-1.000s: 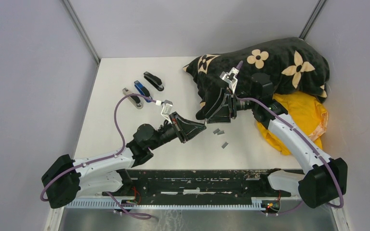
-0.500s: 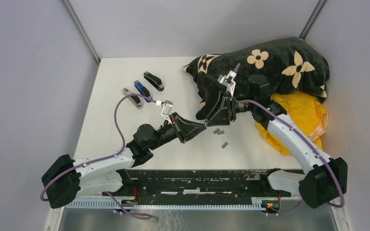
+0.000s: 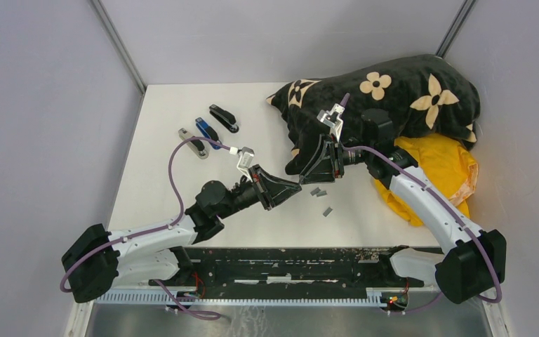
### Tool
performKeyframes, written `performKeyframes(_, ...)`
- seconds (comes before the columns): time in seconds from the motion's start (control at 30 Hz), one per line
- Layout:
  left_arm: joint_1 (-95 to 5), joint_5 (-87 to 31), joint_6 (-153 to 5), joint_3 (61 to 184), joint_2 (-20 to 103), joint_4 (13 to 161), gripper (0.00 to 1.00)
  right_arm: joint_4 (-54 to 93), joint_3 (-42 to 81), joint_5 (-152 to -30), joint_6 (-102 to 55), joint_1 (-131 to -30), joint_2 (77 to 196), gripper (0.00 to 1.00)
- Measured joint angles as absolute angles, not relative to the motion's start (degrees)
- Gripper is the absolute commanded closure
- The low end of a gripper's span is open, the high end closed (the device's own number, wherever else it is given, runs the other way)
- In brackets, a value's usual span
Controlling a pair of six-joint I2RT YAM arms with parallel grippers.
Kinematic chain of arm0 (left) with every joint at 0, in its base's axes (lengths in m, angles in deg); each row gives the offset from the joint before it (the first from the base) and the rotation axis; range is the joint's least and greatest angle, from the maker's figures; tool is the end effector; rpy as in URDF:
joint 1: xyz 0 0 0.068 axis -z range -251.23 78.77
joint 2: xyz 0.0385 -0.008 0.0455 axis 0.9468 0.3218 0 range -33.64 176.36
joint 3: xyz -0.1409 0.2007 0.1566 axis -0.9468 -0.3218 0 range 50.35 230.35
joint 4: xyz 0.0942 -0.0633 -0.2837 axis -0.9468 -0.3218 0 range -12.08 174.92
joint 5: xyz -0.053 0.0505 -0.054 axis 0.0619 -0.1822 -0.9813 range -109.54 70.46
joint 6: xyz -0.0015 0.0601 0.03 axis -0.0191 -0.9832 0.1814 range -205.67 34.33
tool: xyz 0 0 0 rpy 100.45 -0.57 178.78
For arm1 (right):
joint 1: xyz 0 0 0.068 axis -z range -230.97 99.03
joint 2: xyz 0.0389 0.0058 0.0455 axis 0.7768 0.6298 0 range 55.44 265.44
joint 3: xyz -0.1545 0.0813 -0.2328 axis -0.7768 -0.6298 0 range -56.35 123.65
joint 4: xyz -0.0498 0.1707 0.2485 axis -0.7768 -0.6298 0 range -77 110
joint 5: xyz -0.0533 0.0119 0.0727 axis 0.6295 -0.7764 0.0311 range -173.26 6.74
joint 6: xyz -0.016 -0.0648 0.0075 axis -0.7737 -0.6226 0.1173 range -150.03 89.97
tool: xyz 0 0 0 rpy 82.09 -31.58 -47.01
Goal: Unload the staples from the stapler
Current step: Pick up the staple from the center of the board.
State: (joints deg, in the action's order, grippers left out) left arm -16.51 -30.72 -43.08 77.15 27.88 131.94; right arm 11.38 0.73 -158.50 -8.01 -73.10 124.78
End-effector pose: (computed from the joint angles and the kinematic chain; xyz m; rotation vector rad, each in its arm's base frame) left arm 0.1548 -0.2369 0.2723 0.3470 1.5041 -1.5274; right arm 0.2583 0.1610 0.3436 -0.9556 1.7963 1.7486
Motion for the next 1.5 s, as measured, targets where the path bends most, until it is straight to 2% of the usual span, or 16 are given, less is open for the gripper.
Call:
performKeyframes(0.17,-16.49,-30.78,-43.08,77.15,27.86,131.92,0.86,11.23,0.73,-158.5,-8.53,-73.1,124.78,0.65)
performKeyframes(0.4,-16.49,-31.31,-43.08,77.15,27.81,132.12,0.85,10.64,0.73,-158.33,-9.38,-73.1,124.82,0.8)
performKeyframes(0.7,-16.51,-30.87,-43.19,77.15,26.53,129.3,0.57,9.54,0.75,-158.26,-10.04,-73.1,124.84,0.81)
performKeyframes(0.87,-16.51,-26.78,-45.16,76.98,18.83,119.01,0.5,6.24,1.23,-157.32,-12.82,-73.1,125.0,0.81)
performKeyframes(1.1,-16.51,-8.71,-48.13,76.91,7.14,96.45,0.42,0.38,2.92,-153.24,-18.35,-73.1,126.35,0.8)
performKeyframes(1.3,-17.19,2.96,-48.55,79.49,17.26,81.56,0.41,-3.13,3.55,-149.98,-21.82,-73.1,127.66,0.8)
performKeyframes(1.5,-22.78,4.76,-49.46,85.13,33.87,75.14,0.47,-4.8,3.55,-148.58,-23.18,-73.1,128.69,0.8)
